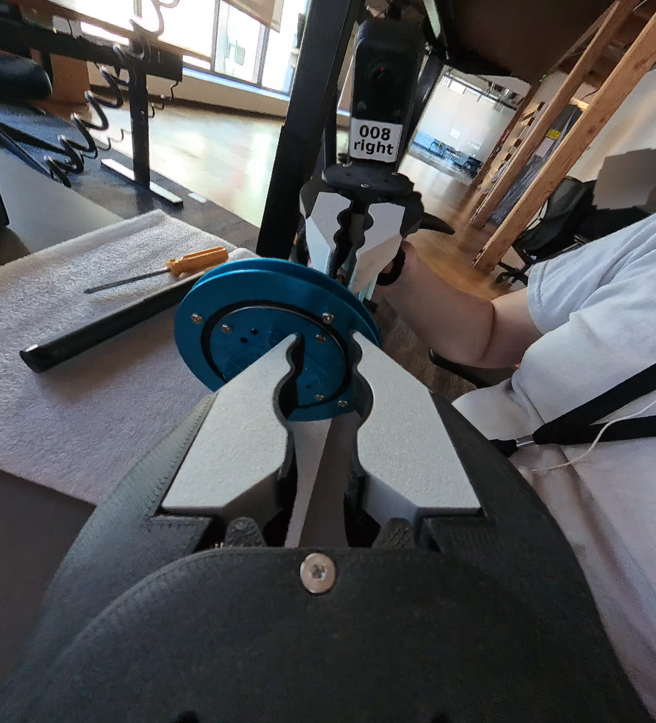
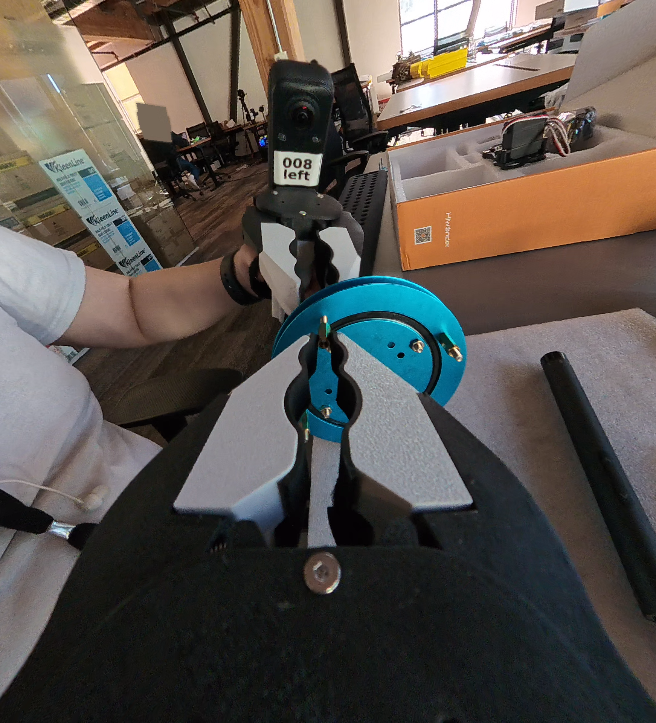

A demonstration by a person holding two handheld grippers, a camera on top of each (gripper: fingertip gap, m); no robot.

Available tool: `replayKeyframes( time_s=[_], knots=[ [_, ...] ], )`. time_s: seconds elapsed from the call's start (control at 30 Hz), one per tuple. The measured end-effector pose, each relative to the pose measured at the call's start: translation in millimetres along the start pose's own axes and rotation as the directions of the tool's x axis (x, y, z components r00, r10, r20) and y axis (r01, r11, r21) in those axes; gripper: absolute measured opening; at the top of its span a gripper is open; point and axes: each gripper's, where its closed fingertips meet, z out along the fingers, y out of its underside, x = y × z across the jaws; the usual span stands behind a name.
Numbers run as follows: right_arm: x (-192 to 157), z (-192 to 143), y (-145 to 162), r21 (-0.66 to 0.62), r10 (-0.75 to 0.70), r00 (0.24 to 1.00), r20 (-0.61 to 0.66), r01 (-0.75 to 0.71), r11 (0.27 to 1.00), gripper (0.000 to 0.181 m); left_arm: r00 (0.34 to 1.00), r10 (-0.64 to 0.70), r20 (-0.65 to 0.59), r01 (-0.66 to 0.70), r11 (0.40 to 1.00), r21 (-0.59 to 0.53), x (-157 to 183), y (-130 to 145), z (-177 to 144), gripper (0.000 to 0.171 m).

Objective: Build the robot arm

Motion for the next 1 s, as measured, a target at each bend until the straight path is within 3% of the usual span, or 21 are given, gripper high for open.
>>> replayKeyframes(
  time_s=[0.17, 0.27, 0.47, 0.7, 0.87, 1.0],
  knots=[
    [-3, 3, 1, 0.001, -0.012, 0.998, 0.069, 0.012, 1.0, 0.004, 0.993, 0.114, 0.0, -0.114, 0.992, 0.056, 4, -6, 2, 0.016],
    [0, 3, 0, -0.003, 0.018, 0.994, 0.108, -0.017, 1.0, 0.004, 0.986, 0.166, 0.004, -0.166, 0.985, 0.056, 3, -8, 3, 0.004],
    [1, 0, 0, 0.016, 0.034, 0.987, 0.154, -0.037, 0.999, 0.004, 0.963, 0.266, 0.045, -0.266, 0.964, -0.022, 1, -9, 7, 0.004],
    [0, -8, 3, 0.058, -0.007, 0.981, 0.193, -0.005, 0.998, 0.004, 0.882, 0.456, 0.123, -0.438, 0.887, -0.145, 2, -9, 14, 0.004],
    [-7, -10, 7, 0.072, -0.09, 0.974, 0.207, 0.077, 0.994, 0.004, 0.789, 0.595, 0.152, -0.563, 0.8, -0.21, 8, -5, 16, 0.004],
    [-16, -11, 12, 0.096, -0.152, 0.96, 0.233, 0.133, 0.987, 0.004, 0.641, 0.75, 0.161, -0.694, 0.656, -0.297, 16, 0, 17, 0.004]
  ],
)
